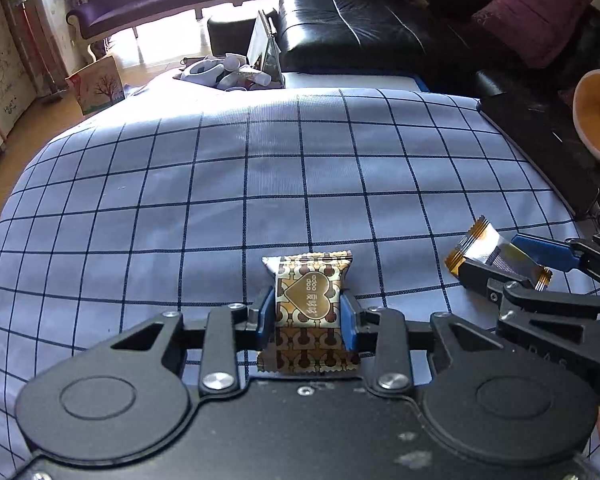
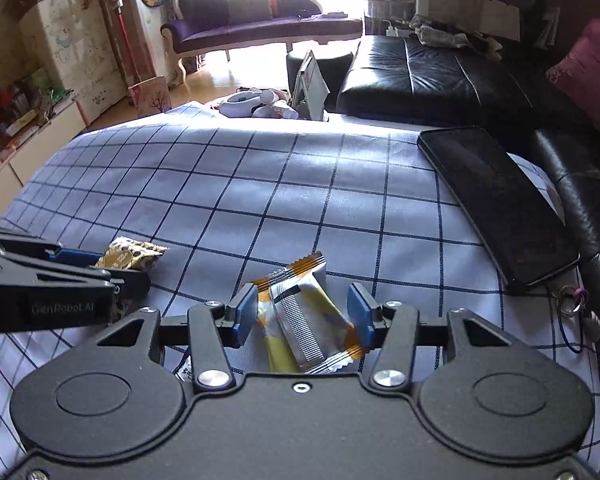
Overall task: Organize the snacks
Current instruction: 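Carry the heart-print packet with left tool while right carries the bar packet over the tray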
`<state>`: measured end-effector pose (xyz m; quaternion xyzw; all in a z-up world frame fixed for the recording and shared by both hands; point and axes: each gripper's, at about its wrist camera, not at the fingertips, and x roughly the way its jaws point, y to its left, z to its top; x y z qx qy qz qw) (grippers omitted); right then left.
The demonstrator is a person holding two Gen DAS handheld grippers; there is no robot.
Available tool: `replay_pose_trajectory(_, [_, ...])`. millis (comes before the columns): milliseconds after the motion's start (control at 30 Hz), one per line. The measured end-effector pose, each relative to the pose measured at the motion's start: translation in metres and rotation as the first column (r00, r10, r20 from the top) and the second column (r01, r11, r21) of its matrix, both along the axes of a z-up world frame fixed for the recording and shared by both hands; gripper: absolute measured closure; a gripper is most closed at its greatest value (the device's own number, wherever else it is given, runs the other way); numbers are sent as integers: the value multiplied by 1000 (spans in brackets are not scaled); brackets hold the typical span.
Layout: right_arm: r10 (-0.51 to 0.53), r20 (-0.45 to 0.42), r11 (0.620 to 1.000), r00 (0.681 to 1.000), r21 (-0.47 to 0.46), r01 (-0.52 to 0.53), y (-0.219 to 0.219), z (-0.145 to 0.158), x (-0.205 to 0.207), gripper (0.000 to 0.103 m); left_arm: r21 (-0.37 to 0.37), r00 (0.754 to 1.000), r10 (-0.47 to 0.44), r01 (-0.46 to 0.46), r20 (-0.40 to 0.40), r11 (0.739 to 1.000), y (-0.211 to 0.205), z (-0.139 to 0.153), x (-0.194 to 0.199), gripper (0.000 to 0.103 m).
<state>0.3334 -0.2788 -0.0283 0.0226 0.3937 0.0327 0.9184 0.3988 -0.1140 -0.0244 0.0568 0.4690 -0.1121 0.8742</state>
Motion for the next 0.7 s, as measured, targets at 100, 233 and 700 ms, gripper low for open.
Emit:
replay_pose_trajectory(100, [30, 14, 996, 999, -86, -28, 13, -4, -3, 41, 5, 1000, 5, -5, 2, 1000, -1, 0, -1, 68])
replay_pose_trajectory(233, [42, 43, 993, 998, -114, -37, 19, -6, -7, 53, 3, 1000, 7, -7, 2, 1000, -1, 2, -3, 71])
replay_pose_trajectory(700, [-121, 102, 993, 987, 7, 121, 7, 37, -54, 57, -30, 999, 32, -33, -40, 999, 38, 39, -61, 71])
